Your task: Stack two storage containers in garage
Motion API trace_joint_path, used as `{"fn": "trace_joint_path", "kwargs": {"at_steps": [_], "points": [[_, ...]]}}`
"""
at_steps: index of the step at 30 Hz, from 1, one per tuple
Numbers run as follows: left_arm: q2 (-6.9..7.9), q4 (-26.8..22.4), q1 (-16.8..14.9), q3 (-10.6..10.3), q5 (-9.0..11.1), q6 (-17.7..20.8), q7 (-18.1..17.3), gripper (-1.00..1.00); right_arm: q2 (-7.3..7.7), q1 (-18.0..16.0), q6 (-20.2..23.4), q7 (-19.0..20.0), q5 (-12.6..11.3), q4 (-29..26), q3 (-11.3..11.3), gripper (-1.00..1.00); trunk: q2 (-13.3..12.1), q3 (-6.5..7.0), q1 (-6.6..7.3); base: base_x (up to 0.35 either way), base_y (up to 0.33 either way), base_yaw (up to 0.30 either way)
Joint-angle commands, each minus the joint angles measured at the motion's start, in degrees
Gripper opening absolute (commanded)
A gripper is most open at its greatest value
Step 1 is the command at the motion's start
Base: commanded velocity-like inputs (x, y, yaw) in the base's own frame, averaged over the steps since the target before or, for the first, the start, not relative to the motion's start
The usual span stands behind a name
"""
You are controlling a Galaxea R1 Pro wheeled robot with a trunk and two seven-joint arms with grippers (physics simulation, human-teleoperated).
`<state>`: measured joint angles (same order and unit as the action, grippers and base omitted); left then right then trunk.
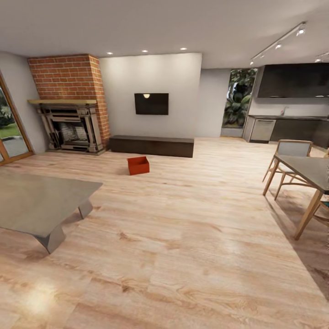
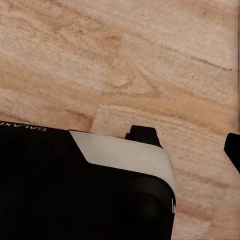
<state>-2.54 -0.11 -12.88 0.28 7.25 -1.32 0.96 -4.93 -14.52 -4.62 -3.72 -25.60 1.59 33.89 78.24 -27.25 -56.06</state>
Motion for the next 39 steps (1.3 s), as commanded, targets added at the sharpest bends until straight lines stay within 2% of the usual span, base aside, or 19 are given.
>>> {"fn": "trace_joint_path", "kwargs": {"at_steps": [1, 39], "points": [[-0.01, 0.0, 0.0, 0.0, 0.5, -0.1, 0.1, 1.0, -0.03, -0.1, -0.3, 0.0, -0.5, 0.2, 0.5, 1.0, 0.0, -0.06, -0.03, 0.323, 0.0, -0.147], [0.08, 0.0, 0.0, 0.0, 0.5, -0.2, 0.1, 1.0, -0.08, -0.1, -0.3, -0.1, -0.2, 0.2, 0.5, 1.0, 0.0, -0.06, -0.03, 0.323, 0.0, -0.006]]}}
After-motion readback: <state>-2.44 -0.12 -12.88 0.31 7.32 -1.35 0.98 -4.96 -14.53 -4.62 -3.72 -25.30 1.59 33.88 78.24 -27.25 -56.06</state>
